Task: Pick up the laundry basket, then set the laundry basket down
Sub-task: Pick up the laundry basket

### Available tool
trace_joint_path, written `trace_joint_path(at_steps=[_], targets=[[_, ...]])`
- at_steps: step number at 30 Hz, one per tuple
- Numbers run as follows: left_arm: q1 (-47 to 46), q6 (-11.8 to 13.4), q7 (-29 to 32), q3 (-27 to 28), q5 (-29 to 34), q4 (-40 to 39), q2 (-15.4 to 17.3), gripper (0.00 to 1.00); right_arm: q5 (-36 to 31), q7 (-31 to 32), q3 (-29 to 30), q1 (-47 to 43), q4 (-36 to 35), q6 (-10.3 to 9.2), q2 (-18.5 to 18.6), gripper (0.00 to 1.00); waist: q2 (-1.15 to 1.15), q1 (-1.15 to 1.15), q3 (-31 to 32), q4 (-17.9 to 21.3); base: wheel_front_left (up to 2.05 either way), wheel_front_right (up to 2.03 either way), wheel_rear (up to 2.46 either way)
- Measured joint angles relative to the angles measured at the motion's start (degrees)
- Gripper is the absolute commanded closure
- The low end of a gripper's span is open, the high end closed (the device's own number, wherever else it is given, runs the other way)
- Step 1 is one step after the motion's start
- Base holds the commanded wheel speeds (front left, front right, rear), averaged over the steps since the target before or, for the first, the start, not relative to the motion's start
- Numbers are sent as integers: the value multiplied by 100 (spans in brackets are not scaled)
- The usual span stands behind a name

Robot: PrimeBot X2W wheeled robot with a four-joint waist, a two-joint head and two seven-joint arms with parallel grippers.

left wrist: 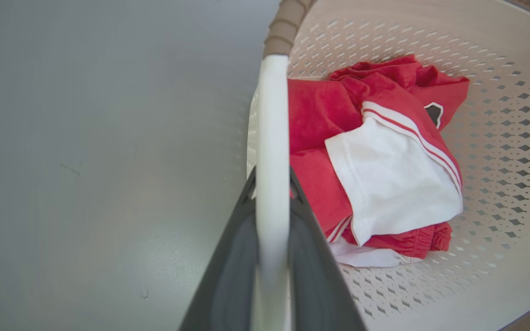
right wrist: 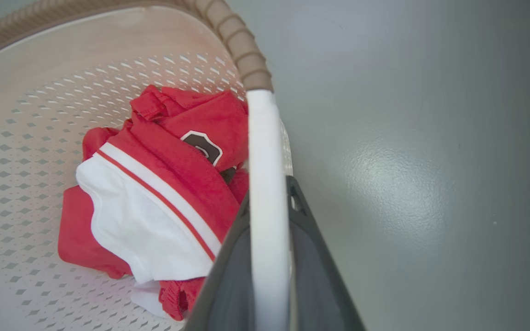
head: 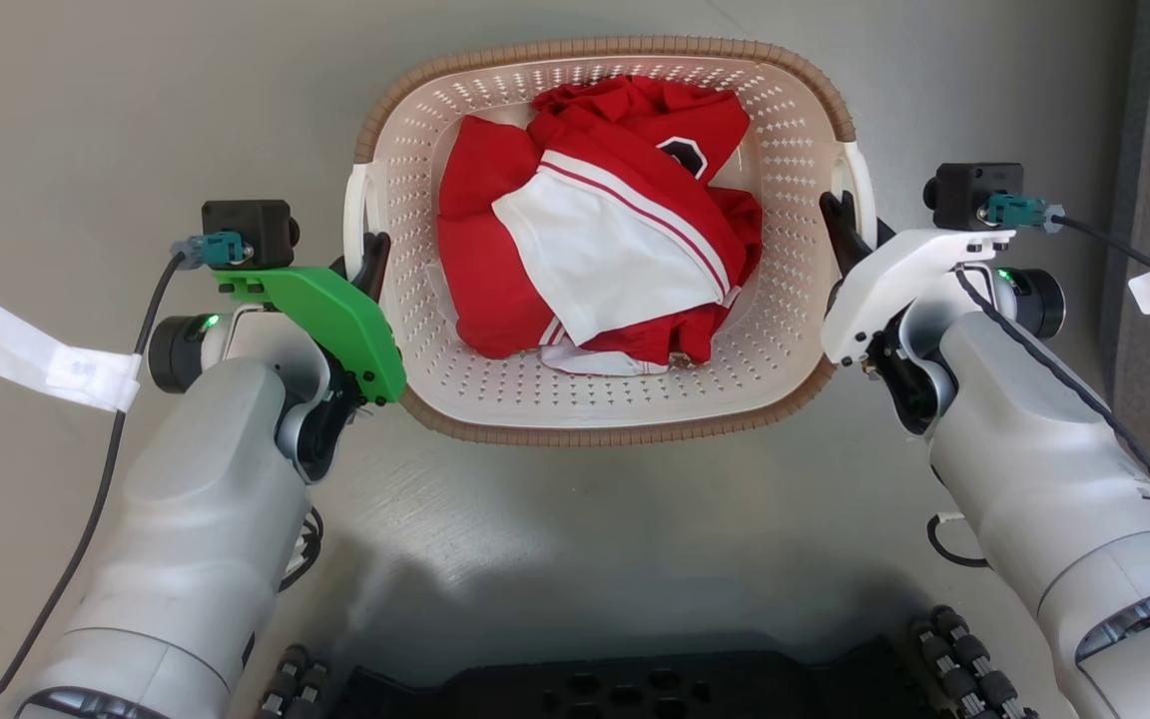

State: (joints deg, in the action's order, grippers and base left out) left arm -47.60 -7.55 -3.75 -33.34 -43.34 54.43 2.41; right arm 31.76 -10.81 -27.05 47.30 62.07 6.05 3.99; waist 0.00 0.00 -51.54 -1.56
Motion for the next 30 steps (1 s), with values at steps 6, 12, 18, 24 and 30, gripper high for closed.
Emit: trace_joint_path(at_steps=[6, 12, 18, 24, 30], targets=[[0, 0, -10, -171, -189, 74, 3, 100, 48, -53, -133, 19, 138, 13, 0, 100, 0, 0, 131, -15, 0, 0, 0], [36, 0, -31, -343, -352, 188, 2, 100, 125, -53, -294, -19, 257, 48, 0, 100, 0, 0, 420, -34, 0, 0, 0], [164, 0, -34, -480, -499, 280, 5, 100, 336, -49, -436, -129, 280, 48, -2, 100, 0, 0, 834, -29, 0, 0, 0], [382, 0, -3, -581, -678, 428, 34, 100, 570, 112, -665, -298, 280, 49, -16, 100, 0, 0, 1371, -3, 0, 0, 0], [564, 0, 165, -750, -824, 465, 70, 100, 823, 353, -876, -522, 244, 48, -26, 100, 0, 0, 1852, 50, 0, 0, 0]])
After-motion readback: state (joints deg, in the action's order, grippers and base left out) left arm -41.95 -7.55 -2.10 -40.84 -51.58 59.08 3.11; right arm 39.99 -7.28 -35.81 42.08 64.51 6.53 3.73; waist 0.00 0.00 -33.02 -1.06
